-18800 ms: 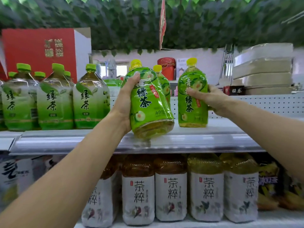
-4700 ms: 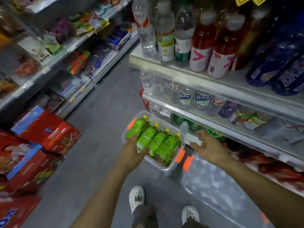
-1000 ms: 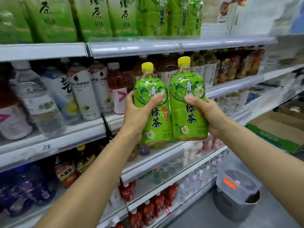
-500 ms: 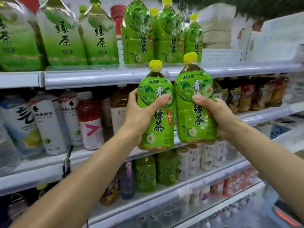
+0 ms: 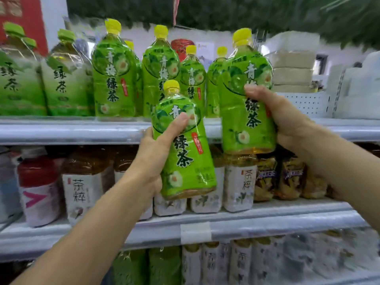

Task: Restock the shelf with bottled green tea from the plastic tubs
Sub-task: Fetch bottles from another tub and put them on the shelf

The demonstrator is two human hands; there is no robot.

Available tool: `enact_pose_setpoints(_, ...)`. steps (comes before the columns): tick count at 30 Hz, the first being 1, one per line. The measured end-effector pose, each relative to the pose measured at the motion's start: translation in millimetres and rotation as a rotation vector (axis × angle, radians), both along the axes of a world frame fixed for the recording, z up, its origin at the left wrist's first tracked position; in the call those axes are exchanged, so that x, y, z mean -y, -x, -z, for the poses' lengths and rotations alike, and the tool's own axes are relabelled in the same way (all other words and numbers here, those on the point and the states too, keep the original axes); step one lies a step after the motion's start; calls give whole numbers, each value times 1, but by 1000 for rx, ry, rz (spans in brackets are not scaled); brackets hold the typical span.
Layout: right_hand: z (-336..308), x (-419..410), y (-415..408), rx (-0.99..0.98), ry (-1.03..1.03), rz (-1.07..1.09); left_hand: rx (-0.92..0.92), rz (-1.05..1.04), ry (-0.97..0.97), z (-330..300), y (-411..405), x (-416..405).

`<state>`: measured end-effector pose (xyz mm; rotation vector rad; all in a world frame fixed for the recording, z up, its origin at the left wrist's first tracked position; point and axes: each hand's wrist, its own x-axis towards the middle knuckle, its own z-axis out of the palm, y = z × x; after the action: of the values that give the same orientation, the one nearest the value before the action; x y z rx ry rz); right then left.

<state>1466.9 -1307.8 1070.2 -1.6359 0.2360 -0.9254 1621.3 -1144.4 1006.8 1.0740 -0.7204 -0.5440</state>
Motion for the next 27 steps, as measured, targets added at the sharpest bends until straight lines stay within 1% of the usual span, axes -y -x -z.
enact_pose_setpoints(4, -32, 26, 1, 86, 15, -34, -14, 3, -71, -6, 2, -3)
enact_pose_setpoints(7, -45, 35, -1, 122, 19, -101, 45, -59, -64, -19, 7, -1)
enact_pose_setpoints(10, -53, 42, -4, 113, 44, -116, 123, -119, -42, -37, 9, 11)
enact_pose_setpoints(14, -60, 59, -5, 147, 50, -54, 189, -153, -6, -64, 18, 39)
enact_pose_setpoints(17, -60, 83, -4, 207, 41, 40, 172, -138, 38, -79, 16, 61)
enact_pose_setpoints(20, -59, 106, -1, 226, 59, 130, 161, -133, 53, -89, 6, 79)
enact_pose_setpoints(24, -52, 131, -2, 164, 29, 209, 123, -107, 66, -91, -4, 94)
enact_pose_setpoints(27, -43, 147, -5, 105, -1, 203, 103, -122, 68, -88, -12, 102)
